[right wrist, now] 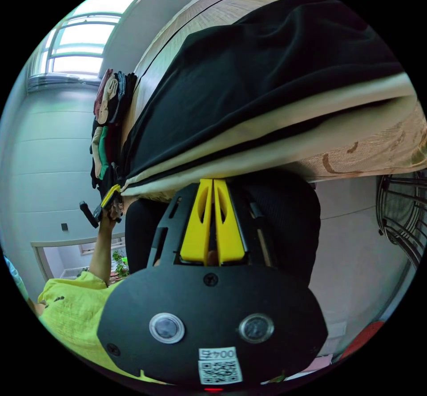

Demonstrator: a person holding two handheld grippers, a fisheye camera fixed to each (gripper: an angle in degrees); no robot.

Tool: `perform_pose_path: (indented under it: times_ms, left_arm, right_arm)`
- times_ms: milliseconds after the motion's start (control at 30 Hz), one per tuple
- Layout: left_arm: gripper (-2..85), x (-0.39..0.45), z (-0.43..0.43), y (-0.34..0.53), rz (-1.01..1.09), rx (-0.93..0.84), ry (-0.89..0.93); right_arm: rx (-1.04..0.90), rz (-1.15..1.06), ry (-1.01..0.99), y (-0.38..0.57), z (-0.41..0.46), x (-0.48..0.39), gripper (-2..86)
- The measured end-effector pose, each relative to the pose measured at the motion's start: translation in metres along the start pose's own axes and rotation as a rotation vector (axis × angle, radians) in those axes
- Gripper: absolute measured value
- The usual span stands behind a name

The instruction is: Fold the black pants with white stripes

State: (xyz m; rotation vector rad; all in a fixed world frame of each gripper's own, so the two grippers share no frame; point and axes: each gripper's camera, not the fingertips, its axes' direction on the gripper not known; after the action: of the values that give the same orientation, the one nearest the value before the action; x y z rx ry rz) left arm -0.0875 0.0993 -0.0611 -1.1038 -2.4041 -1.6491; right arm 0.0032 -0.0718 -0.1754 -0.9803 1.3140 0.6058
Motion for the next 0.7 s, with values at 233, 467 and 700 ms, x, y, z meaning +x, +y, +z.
perform_pose_path:
  times_ms: [233,467,700]
  left_arm:
    - [11.1,-0.021,0.014,-0.06,-0.038,-0.015,0.069]
    - [3.9,-0.002,0.042,-0.113,0.04,-0.154,0.057]
    - [2.4,-0.051,0.004,-0.198,-0.05,-0.141,-0.055]
  right_arm:
    - [-0.001,0.004,-0.002,0.0,0.003,0.002,-0.8]
    - [-0.004,0.007,-0.006,0.0,0.006,0.005,-0.8]
    - [-0.011,0.011,-0.004,0.0,0.009,0.008,-0.8]
